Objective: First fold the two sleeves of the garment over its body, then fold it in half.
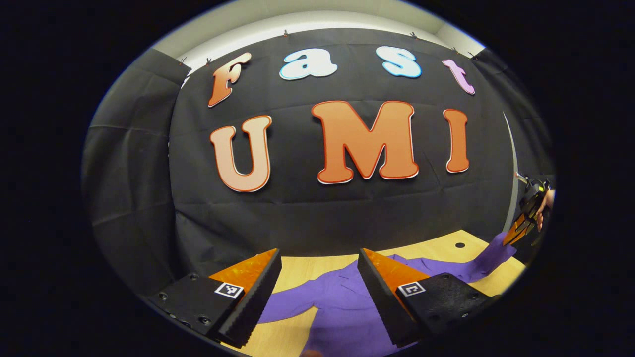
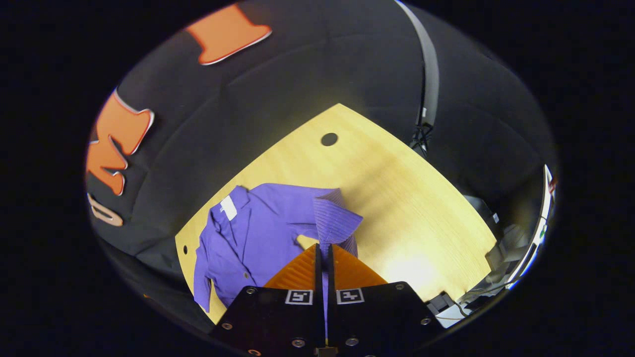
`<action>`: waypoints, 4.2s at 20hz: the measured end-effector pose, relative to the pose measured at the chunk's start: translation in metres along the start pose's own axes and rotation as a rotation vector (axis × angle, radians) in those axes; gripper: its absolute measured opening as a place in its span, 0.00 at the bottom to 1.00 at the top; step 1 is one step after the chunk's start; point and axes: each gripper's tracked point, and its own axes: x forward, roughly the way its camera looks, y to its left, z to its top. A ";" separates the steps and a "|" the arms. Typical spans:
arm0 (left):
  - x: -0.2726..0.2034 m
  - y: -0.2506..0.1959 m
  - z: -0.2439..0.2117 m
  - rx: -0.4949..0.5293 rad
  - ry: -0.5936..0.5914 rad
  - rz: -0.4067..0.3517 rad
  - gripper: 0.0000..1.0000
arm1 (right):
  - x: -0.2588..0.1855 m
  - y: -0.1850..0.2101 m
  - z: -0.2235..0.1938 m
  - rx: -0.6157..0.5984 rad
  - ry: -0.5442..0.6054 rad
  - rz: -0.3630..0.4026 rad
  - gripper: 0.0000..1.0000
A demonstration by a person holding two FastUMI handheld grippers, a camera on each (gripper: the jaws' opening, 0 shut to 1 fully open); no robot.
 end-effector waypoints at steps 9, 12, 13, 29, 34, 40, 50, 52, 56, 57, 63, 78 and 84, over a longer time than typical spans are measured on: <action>0.014 0.065 -0.023 0.005 0.042 0.039 0.97 | -0.018 0.148 -0.009 -0.197 -0.030 0.113 0.03; 0.016 0.089 -0.028 0.009 0.052 0.059 0.97 | -0.022 0.192 -0.013 -0.251 -0.045 0.143 0.03; 0.017 0.095 -0.029 0.012 0.055 0.066 0.97 | -0.023 0.206 -0.015 -0.268 -0.047 0.158 0.03; 0.022 0.193 -0.062 0.034 0.115 0.159 0.97 | -0.020 0.362 -0.100 -0.391 0.020 0.348 0.00; 0.036 0.211 -0.073 0.036 0.148 0.169 0.96 | -0.043 0.345 -0.072 -0.402 -0.116 0.319 0.54; 0.061 0.237 -0.118 -0.061 0.329 0.174 0.96 | -0.090 0.321 -0.033 -0.459 -0.350 0.290 0.96; 0.081 0.264 -0.243 -0.226 0.798 0.173 0.98 | -0.172 0.258 0.017 -0.545 -0.690 0.152 0.96; 0.083 0.267 -0.267 -0.258 0.883 0.174 1.00 | -0.186 0.242 0.022 -0.542 -0.734 0.116 0.96; 0.080 0.273 -0.316 -0.343 1.044 0.188 0.99 | -0.207 0.211 0.029 -0.520 -0.794 0.060 1.00; 0.079 0.275 -0.326 -0.361 1.079 0.192 0.99 | -0.211 0.201 0.027 -0.514 -0.811 0.060 0.96; 0.070 0.282 -0.365 -0.434 1.206 0.193 0.97 | -0.232 0.172 0.023 -0.496 -0.880 0.052 0.95; 0.090 0.292 -0.413 -0.384 1.368 0.215 0.78 | -0.243 0.129 0.019 -0.480 -0.864 0.016 0.95; 0.101 0.268 -0.398 -0.435 1.330 0.151 0.10 | -0.244 0.109 0.024 -0.460 -0.859 0.011 0.95</action>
